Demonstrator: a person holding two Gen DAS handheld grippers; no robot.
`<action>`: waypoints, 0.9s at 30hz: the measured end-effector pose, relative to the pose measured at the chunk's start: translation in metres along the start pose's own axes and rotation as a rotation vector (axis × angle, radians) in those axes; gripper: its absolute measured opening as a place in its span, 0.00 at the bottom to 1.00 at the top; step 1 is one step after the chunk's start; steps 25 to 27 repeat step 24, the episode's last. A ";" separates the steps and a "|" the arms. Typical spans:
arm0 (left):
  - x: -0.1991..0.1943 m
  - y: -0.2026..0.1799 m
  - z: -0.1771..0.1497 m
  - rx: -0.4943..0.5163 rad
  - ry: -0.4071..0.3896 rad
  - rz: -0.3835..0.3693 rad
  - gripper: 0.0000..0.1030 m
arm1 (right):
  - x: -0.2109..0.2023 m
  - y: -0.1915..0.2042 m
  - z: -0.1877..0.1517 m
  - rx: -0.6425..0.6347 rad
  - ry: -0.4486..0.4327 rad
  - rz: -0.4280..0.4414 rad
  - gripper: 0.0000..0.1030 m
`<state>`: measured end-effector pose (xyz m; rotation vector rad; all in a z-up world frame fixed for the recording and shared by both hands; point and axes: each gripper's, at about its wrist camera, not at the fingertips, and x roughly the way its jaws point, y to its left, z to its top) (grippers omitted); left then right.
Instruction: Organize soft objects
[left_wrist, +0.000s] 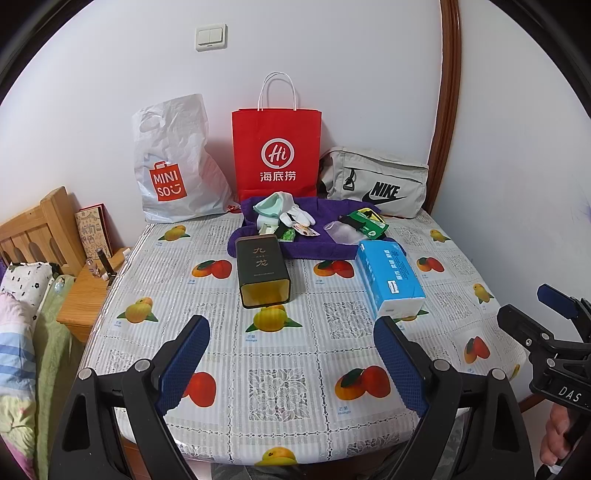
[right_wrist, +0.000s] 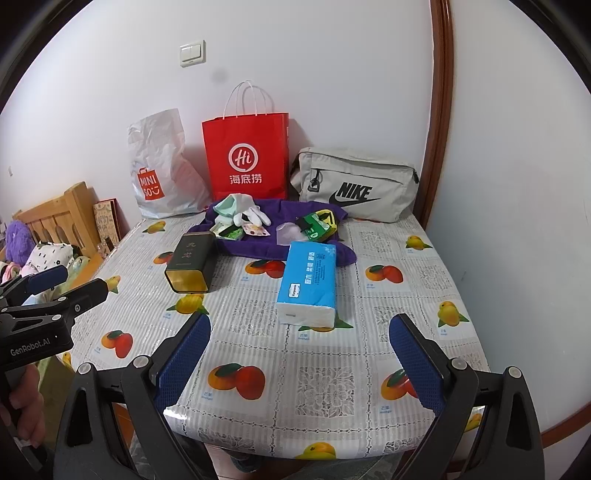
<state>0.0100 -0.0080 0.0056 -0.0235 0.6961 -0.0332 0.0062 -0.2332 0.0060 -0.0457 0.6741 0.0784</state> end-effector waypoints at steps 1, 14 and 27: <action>0.000 0.000 0.000 0.000 0.000 0.000 0.87 | 0.000 0.000 0.000 -0.001 0.001 0.000 0.94; 0.000 0.000 0.000 -0.001 -0.001 -0.001 0.87 | 0.000 0.000 -0.001 -0.002 0.000 0.001 0.94; 0.000 0.001 -0.001 0.001 -0.010 0.002 0.87 | 0.002 -0.002 -0.002 0.003 -0.001 0.007 0.94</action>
